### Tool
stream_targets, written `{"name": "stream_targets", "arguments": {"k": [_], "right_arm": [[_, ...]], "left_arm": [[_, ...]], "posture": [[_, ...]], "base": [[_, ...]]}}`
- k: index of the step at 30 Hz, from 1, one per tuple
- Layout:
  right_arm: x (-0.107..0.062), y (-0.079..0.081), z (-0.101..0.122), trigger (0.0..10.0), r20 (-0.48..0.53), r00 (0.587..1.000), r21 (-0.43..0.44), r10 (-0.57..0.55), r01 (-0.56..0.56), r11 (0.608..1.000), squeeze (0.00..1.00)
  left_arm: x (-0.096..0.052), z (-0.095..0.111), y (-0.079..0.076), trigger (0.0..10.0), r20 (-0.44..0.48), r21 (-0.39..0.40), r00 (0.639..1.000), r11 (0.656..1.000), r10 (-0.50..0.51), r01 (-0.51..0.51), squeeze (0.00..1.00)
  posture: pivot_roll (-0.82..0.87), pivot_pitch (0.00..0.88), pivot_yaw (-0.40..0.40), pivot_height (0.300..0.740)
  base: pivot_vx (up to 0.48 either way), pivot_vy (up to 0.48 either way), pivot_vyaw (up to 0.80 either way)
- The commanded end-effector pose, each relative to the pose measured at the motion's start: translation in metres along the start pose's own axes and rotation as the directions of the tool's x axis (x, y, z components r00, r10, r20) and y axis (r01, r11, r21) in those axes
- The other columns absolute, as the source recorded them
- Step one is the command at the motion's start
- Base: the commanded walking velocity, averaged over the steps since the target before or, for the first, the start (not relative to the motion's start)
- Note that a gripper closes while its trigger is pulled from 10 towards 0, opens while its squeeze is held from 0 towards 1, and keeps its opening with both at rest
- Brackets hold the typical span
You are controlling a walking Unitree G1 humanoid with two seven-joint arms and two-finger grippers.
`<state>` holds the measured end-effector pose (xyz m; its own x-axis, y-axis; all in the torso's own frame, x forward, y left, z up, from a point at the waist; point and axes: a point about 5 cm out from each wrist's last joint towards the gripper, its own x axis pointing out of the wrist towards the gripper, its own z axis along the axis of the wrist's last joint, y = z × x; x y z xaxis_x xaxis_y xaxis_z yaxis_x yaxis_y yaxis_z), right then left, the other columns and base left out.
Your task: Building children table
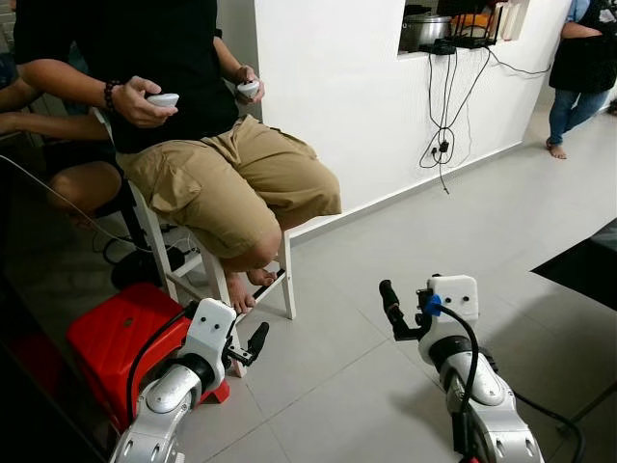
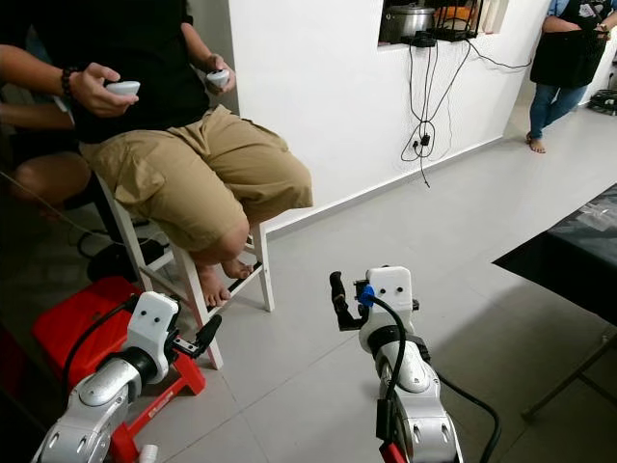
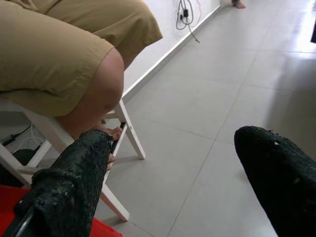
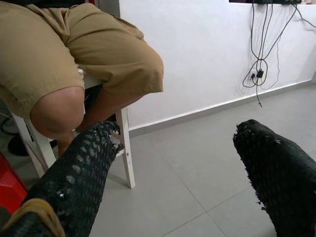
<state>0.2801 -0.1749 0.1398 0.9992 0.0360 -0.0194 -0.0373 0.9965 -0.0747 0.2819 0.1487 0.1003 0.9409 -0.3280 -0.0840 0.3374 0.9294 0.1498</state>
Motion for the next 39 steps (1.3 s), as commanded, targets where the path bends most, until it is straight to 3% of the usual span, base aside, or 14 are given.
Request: {"name": "stream_targets", "arguments": {"k": [1,5,23,39], "right_arm": [[-0.0017,0.0011,0.0023,10.0,0.021,1.0,0.011,-0.005,0.004,1.0,0.0],[-0.0019,0.0009,0.0023,10.0,0.021,1.0,0.013,-0.005,0.005,1.0,0.0],[-0.0013,0.0016,0.0026,10.0,0.023,1.0,0.021,-0.002,0.002,1.0,0.0],[-0.0005,0.004,0.0014,10.0,0.027,1.0,0.013,0.015,-0.016,1.0,0.0]], "left_arm": [[0.0,0.0065,0.0019,10.0,0.033,0.0,0.999,1.0,-0.004,0.004,0.0],[0.0005,0.0082,0.0022,10.0,0.043,-0.009,0.999,1.0,-0.001,0.002,0.0],[0.0003,0.0098,0.0009,10.0,0.051,-0.005,0.999,1.0,-0.012,0.012,0.0],[0.0007,0.007,0.0005,10.0,0.029,0.024,1.0,1.0,-0.009,0.008,0.0]], "posture": [[0.01,0.0,-0.011,0.74],[0.01,0.0,-0.011,0.74],[0.01,0.0,-0.009,0.74],[0.01,0.0,-0.01,0.74]], "base": [[0.0,0.0,0.0],[0.063,0.0,0.0],[0.411,0.0,0.0],[0.0,0.0,0.0]]}}
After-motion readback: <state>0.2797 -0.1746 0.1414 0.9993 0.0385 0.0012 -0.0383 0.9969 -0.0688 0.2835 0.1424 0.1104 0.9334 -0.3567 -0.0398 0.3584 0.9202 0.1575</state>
